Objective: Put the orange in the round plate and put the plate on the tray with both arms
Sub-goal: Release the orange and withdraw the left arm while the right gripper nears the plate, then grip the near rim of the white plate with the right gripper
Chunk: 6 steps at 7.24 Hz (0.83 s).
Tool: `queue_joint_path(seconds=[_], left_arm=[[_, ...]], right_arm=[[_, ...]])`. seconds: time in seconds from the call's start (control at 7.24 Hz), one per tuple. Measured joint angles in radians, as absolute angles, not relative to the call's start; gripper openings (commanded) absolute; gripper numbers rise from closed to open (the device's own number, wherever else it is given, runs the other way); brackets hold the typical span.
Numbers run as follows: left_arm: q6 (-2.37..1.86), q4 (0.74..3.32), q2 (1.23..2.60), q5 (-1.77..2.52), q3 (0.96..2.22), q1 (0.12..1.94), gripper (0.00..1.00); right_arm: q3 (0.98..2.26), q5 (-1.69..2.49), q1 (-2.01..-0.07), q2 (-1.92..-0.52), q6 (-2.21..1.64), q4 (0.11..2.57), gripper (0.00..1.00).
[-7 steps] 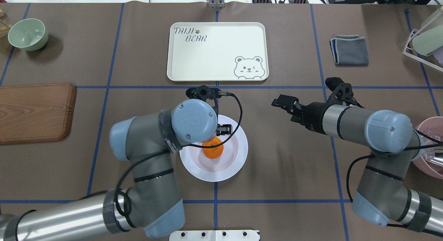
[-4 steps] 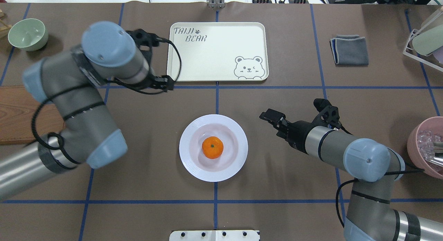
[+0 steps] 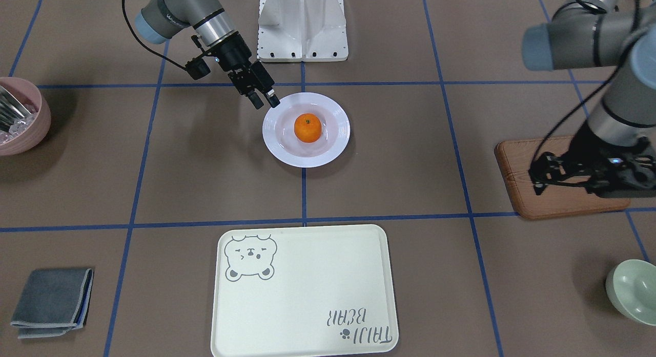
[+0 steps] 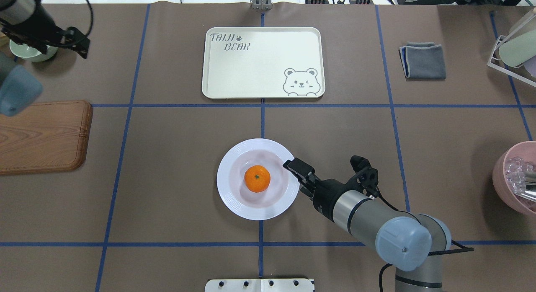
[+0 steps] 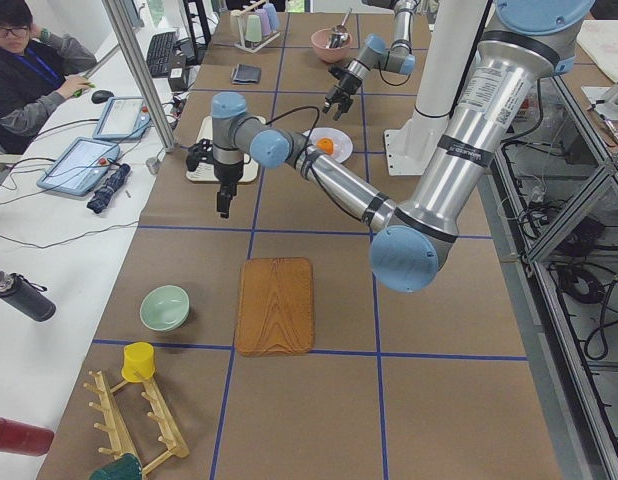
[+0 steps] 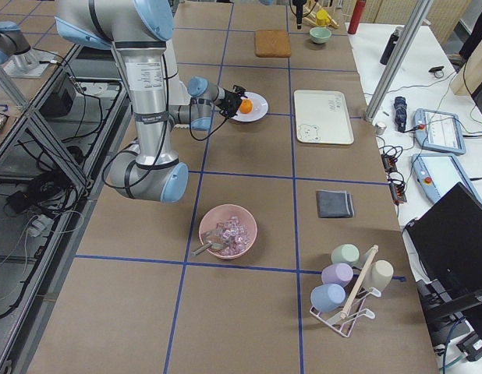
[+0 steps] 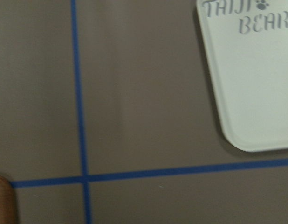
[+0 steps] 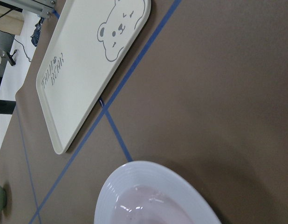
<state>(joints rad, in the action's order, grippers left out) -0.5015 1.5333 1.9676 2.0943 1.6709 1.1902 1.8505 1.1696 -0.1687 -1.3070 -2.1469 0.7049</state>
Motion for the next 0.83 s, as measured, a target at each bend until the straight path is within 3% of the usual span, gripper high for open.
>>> queue_joint_path(seconds=[0.41,0.55,0.69,0.83], left_arm=[[-0.229,1.548,1.898,2.224,1.509,1.386,0.98],[-0.148,1.548,1.884,2.268,1.466,1.436,0.98],[-0.097,1.549,1.879,2.295,1.436,1.467,0.98],[-0.079,1.549,1.877,2.305,1.425,1.479,0.98]], right_arm=[[1.829,1.153,-0.118,-1.298,-2.157,0.778,0.96],[1.825,1.149,-0.108,-1.297,-2.157,0.802,0.76],[1.818,1.131,-0.096,-1.29,-2.16,0.812,0.67],[1.799,1.108,-0.087,-1.269,-2.165,0.814,0.68]])
